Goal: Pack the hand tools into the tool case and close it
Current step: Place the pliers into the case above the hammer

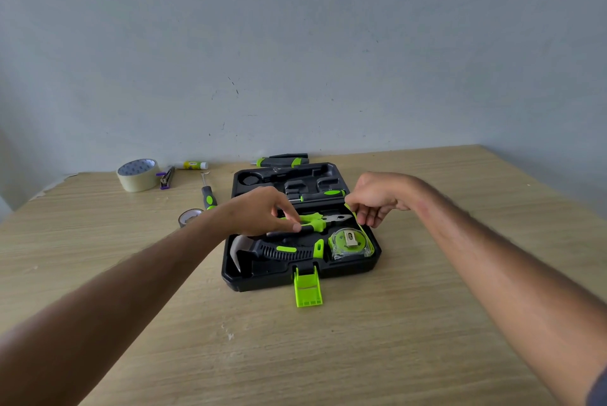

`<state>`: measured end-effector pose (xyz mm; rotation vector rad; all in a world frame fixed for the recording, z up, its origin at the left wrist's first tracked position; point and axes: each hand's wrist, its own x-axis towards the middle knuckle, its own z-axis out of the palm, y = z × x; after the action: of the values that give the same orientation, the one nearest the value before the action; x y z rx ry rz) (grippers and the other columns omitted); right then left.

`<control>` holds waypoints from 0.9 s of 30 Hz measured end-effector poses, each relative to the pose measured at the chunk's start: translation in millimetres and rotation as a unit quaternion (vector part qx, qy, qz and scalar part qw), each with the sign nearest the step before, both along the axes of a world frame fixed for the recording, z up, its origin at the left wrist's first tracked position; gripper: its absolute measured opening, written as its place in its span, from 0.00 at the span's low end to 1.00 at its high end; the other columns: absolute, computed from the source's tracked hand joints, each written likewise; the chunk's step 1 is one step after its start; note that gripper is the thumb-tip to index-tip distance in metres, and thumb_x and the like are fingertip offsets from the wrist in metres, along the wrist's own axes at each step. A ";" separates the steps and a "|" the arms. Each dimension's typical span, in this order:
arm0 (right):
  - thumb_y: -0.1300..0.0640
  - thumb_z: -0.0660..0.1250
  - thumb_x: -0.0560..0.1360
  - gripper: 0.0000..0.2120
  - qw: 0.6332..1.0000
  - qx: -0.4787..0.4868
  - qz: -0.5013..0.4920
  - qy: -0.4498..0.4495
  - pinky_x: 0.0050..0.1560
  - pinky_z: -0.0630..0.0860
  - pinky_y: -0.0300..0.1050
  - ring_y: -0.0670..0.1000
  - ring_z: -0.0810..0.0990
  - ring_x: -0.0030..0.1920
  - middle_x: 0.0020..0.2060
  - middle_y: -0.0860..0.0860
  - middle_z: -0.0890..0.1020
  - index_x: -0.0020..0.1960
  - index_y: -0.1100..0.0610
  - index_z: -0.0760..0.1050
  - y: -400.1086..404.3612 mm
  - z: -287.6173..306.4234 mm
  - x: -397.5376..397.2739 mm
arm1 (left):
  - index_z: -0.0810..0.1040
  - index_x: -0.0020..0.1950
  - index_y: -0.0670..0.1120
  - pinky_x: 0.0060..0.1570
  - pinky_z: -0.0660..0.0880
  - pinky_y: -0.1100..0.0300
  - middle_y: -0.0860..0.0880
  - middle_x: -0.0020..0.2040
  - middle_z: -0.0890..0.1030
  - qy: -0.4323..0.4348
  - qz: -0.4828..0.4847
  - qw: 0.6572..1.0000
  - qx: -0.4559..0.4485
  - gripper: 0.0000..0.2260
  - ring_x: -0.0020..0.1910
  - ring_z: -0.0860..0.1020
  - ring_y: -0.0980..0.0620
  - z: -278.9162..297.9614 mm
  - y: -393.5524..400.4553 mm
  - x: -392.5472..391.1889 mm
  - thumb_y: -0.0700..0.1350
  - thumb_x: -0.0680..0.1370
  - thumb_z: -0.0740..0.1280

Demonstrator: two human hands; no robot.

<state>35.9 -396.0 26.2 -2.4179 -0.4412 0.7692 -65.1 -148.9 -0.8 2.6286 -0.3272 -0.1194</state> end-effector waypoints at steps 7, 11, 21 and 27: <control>0.57 0.70 0.79 0.08 1.000 0.011 0.002 0.006 0.37 0.81 0.46 0.52 0.80 0.29 0.31 0.55 0.84 0.50 0.63 0.80 -1.1 -4.7 4.9 | 0.88 0.46 0.53 0.43 0.70 0.59 0.61 0.44 0.84 0.033 0.030 0.997 -0.069 0.05 0.39 0.78 0.68 -0.8 -6.8 6.2 0.52 0.72 0.78; 0.54 0.76 0.76 0.10 1.000 0.014 0.007 -0.014 0.34 0.80 0.44 0.49 0.79 0.26 0.28 0.52 0.83 0.51 0.60 0.82 -0.4 -10.8 6.5 | 0.88 0.48 0.47 0.36 0.67 0.63 0.63 0.32 0.81 0.056 0.050 0.993 -0.092 0.07 0.28 0.74 0.70 1.6 -11.7 6.6 0.47 0.73 0.78; 0.55 0.77 0.75 0.08 1.000 0.006 0.008 -0.018 0.31 0.76 0.43 0.48 0.73 0.24 0.27 0.51 0.81 0.48 0.60 0.82 2.2 -14.1 9.2 | 0.88 0.44 0.52 0.50 0.72 0.59 0.55 0.43 0.87 0.086 0.065 0.990 -0.095 0.05 0.48 0.82 0.60 1.0 -12.5 8.7 0.49 0.70 0.80; 0.57 0.77 0.74 0.08 1.000 0.011 0.008 -0.005 0.29 0.73 0.41 0.48 0.70 0.23 0.26 0.52 0.79 0.42 0.59 0.79 1.3 -16.1 12.4 | 0.88 0.42 0.53 0.46 0.70 0.60 0.55 0.41 0.85 0.071 0.063 0.992 -0.086 0.04 0.42 0.79 0.61 -8.3 -15.9 10.0 0.50 0.70 0.80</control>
<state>48.3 -394.6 10.1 -2.4003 -0.4716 0.7566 -55.1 -164.8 -9.1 2.4466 -0.1178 -0.2250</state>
